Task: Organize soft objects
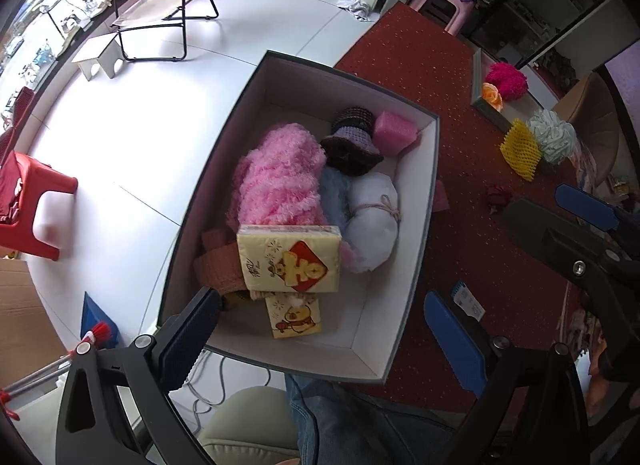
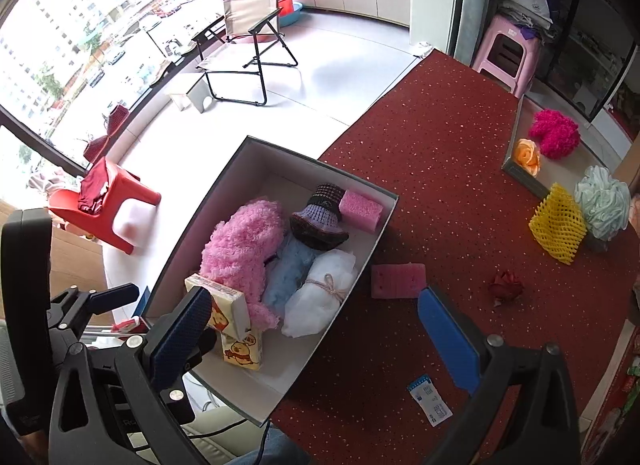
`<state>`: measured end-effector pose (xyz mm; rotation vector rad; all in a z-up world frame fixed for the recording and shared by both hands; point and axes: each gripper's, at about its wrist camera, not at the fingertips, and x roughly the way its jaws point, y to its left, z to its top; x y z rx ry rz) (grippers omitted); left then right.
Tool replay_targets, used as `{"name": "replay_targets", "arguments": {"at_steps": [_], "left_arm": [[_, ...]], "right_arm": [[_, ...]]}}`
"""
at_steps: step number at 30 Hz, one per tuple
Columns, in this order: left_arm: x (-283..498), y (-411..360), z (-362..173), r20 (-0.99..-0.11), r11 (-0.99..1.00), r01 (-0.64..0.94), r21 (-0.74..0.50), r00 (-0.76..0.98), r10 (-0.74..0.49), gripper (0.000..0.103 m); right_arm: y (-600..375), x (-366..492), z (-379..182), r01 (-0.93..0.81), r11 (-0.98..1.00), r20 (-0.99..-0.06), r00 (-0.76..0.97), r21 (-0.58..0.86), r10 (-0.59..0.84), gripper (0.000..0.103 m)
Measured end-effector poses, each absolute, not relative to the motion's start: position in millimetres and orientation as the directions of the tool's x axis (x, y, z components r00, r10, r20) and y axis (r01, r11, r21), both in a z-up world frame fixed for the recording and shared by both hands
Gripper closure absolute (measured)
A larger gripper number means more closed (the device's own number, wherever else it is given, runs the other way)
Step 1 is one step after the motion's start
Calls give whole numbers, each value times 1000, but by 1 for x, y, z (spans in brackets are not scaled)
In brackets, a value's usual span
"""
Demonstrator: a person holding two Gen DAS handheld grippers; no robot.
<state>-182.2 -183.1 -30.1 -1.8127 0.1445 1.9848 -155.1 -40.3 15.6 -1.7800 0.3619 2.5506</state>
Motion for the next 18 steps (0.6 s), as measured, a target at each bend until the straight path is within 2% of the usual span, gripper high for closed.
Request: {"name": "replay_targets", "arguments": {"at_steps": [6,18], "left_arm": [[-156,-180,-28,-981,-896,-422,-135,-71,182,1],[-156,-179,-23,-984,-911,-394,-121,-76,163,1]], "right_arm": [[-40,-128,18,-175,-969,-938,-330,175,-110,0],[-40,-107,16,-195,-967,-946,-307,166,-101,0]]}}
